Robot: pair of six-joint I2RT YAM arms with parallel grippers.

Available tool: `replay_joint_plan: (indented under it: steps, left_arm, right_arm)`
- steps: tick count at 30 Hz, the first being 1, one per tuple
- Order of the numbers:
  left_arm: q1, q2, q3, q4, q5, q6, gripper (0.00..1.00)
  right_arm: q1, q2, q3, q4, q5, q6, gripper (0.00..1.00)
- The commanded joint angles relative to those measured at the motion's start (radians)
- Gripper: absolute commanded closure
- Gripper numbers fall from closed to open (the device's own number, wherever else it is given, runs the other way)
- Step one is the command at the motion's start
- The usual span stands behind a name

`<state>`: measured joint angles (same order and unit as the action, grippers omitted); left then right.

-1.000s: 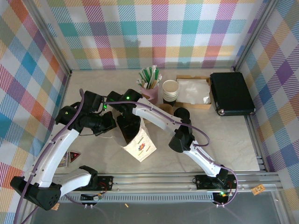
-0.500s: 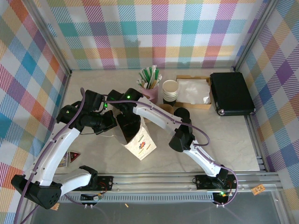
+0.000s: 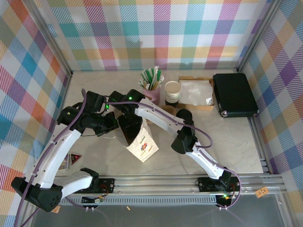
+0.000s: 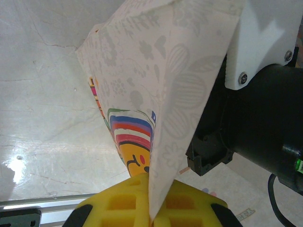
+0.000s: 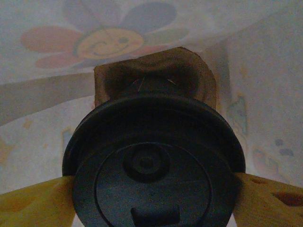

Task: Pack the takeout coffee

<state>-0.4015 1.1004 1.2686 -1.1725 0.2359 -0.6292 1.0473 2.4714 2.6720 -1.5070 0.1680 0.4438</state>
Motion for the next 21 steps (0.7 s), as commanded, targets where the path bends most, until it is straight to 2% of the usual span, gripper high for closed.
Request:
replay_joint_plan:
  steps: [1,6,8,9,16,21]
  left_arm:
    - [-0.014,0.019,-0.005,-0.043,0.056,0.032,1.0]
    - [-0.013,0.024,0.0,-0.051,0.046,0.032,1.0]
    - [-0.014,0.026,0.004,-0.057,0.041,0.032,1.0]
    - [-0.014,0.026,0.004,-0.059,0.037,0.032,1.0]
    - [-0.014,0.028,0.002,-0.066,0.03,0.029,1.0]
    - [-0.013,0.028,0.009,-0.073,0.022,0.029,1.0]
  right_arm:
    - [0.001,-0.002,-0.014,-0.011,0.001,0.031,0.16]
    - [0.003,-0.026,-0.012,-0.024,0.014,0.026,0.12]
    - [0.003,-0.037,-0.011,-0.024,0.018,0.028,0.01]
    - [0.003,-0.039,-0.012,-0.025,0.019,0.03,0.0]
    - [0.006,-0.046,-0.008,-0.043,0.02,0.033,0.02]
    - [0.005,-0.064,-0.008,-0.031,0.017,0.039,0.07]
